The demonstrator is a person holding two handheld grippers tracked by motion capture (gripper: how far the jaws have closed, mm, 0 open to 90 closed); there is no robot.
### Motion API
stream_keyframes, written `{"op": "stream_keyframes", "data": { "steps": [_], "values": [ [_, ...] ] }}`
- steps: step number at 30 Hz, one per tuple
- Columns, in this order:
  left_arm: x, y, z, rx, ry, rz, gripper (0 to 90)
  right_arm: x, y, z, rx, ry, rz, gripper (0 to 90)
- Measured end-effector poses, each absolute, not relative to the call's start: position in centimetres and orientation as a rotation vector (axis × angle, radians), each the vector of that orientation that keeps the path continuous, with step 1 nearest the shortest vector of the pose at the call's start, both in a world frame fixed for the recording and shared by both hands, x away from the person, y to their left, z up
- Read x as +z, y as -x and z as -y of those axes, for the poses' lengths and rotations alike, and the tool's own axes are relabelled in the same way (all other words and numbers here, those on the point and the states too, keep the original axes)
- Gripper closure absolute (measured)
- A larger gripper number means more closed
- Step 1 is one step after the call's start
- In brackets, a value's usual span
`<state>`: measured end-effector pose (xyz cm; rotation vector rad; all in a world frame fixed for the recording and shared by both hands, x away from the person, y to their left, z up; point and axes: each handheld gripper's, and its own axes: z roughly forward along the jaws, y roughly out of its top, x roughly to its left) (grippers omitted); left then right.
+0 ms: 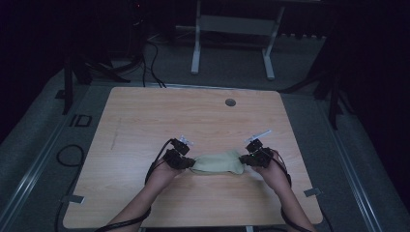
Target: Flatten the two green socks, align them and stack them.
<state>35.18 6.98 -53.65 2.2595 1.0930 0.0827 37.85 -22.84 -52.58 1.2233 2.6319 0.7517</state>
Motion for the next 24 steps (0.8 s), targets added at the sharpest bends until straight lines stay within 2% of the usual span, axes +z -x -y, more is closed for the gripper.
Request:
{"op": "stream_keyframes", "data": {
  "steps": [7, 9, 12, 15, 18, 19, 22, 24],
  "values": [
    [-54.5, -35.4, -7.3, 0.065, -2.231, -1.123, 86.4, -53.6, -38.3, 22.6, 0.721, -1.233, -2.639, 79.6],
    [-54.5, -35.4, -7.5, 0.074, -2.212, -1.137, 76.3, -53.6, -38.3, 22.6, 0.705, -1.236, -2.640, 71.3],
    [-53.8, -35.3, -7.8, 0.078, -2.205, -1.129, 63.0, -53.3, -38.2, 22.7, 0.702, -1.232, -2.639, 67.6],
    [-52.3, -34.6, -8.1, 0.141, -2.171, -1.120, 57.2, -51.9, -37.6, 23.0, 0.741, -1.213, -2.608, 63.7],
    [-51.2, -33.6, -7.9, 0.165, -2.104, -1.063, 57.4, -51.0, -37.0, 23.0, 0.791, -1.188, -2.585, 64.0],
    [-51.0, -33.4, -7.7, 0.169, -2.108, -1.044, 60.0, -50.8, -36.7, 23.0, 0.803, -1.186, -2.584, 65.4],
    [-51.0, -32.9, -6.5, 0.169, -2.136, -1.001, 77.0, -51.0, -36.4, 22.7, 0.824, -1.176, -2.591, 77.9],
    [-51.6, -33.0, -5.8, 0.175, -2.150, -1.008, 84.0, -51.3, -36.2, 22.4, 0.820, -1.170, -2.604, 85.0]
  ]
}}
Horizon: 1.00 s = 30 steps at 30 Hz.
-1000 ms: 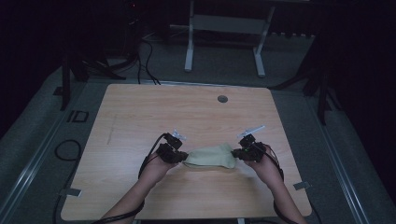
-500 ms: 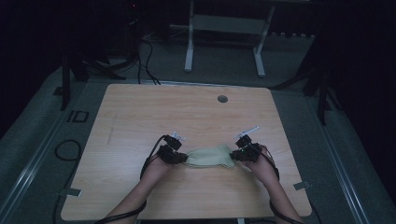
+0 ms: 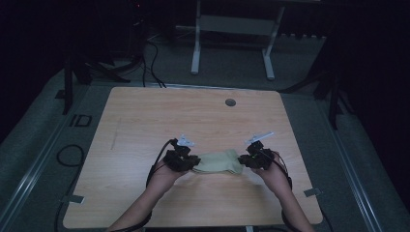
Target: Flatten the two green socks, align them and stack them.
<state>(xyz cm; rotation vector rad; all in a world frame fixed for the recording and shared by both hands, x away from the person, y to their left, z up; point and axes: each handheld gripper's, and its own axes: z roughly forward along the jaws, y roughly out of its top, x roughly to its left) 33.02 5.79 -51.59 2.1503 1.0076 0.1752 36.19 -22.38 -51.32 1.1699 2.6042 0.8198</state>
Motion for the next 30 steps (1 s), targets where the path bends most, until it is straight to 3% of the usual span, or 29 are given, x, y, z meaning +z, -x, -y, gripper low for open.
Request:
{"op": "stream_keyframes", "data": {
  "steps": [1, 11, 30],
  "values": [
    [-51.9, -33.2, -5.6, 0.160, -2.145, -1.015, 87.3, -51.5, -36.1, 22.2, 0.823, -1.174, -2.607, 86.3],
    [-55.5, -34.1, -4.9, 0.124, -2.194, -1.080, 87.4, -53.7, -35.4, 20.9, 0.763, -1.145, -2.669, 86.3],
    [-55.4, -35.5, -7.8, 0.190, -2.158, -1.170, 88.1, -53.9, -38.0, 18.7, 0.764, -1.146, -2.671, 83.5]
  ]
}}
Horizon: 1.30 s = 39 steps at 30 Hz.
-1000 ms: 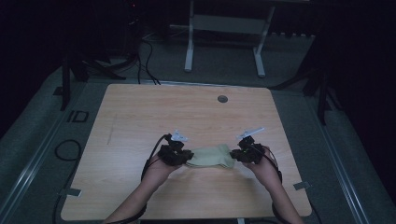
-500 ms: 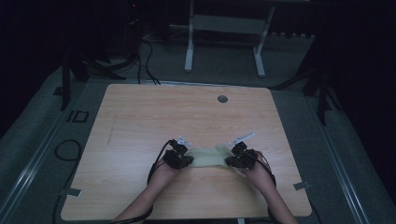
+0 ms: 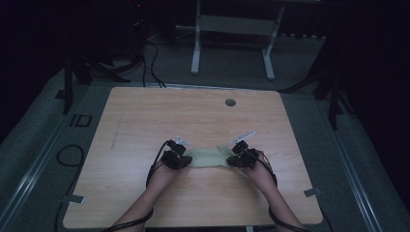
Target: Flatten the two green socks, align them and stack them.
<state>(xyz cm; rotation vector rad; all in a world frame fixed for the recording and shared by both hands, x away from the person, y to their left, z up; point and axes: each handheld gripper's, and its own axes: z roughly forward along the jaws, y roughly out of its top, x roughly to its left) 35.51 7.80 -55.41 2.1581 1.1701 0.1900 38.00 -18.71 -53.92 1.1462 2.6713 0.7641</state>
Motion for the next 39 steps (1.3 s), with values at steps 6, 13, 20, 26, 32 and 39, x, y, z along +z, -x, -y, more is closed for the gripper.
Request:
{"op": "stream_keyframes", "data": {
  "steps": [6, 13, 20, 26, 32, 39],
  "values": [
    [-54.4, -34.7, -7.9, 0.202, -2.143, -1.130, 80.2, -53.3, -37.5, 18.3, 0.787, -1.120, -2.668, 77.7],
    [-52.8, -33.2, -7.5, 0.202, -2.126, -1.012, 66.1, -51.5, -36.6, 18.4, 0.900, -1.068, -2.626, 53.9],
    [-53.0, -32.6, -7.1, 0.175, -2.138, -0.986, 44.2, -50.6, -35.8, 18.3, 0.981, -1.025, -2.602, 27.0],
    [-53.1, -32.3, -7.1, 0.159, -2.111, -1.003, 24.3, -50.5, -35.5, 18.8, 1.025, -1.008, -2.607, 16.2],
    [-53.3, -32.1, -7.2, 0.175, -2.113, -1.017, 12.3, -50.5, -35.2, 19.1, 1.032, -0.984, -2.591, 14.3],
    [-53.5, -31.3, -7.6, 0.229, -2.093, -1.023, 2.1, -50.6, -34.6, 19.3, 1.012, -0.920, -2.536, 12.7]
  ]
}}
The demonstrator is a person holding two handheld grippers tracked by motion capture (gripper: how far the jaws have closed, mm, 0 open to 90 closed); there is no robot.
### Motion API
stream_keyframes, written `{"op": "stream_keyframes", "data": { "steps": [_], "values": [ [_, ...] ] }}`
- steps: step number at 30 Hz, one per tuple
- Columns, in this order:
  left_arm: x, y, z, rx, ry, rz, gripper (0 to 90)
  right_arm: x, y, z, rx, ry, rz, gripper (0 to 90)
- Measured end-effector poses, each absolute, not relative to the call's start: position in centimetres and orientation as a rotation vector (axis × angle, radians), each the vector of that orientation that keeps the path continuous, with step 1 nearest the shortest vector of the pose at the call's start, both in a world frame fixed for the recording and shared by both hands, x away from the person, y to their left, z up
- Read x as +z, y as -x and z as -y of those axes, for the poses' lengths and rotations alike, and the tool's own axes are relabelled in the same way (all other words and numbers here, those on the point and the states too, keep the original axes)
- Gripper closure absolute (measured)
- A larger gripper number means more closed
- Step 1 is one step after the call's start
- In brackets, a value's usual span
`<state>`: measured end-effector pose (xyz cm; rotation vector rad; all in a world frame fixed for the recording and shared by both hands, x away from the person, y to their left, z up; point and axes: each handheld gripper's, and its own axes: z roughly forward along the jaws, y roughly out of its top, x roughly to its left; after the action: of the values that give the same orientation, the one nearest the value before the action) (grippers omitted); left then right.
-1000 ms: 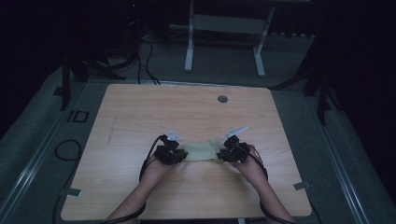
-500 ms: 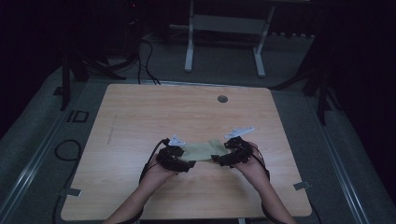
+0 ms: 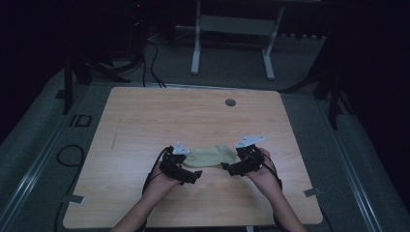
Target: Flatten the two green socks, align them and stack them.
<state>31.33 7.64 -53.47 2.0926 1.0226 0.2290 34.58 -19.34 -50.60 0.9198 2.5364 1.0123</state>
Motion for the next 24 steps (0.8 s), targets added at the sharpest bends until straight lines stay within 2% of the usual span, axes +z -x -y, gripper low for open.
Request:
{"op": "stream_keyframes", "data": {
  "steps": [24],
  "values": [
    [-55.3, -27.7, -12.9, 0.331, -2.062, -1.082, 0.9, -52.5, -32.6, 24.9, 1.001, -0.974, -2.443, 12.1]
  ]
}}
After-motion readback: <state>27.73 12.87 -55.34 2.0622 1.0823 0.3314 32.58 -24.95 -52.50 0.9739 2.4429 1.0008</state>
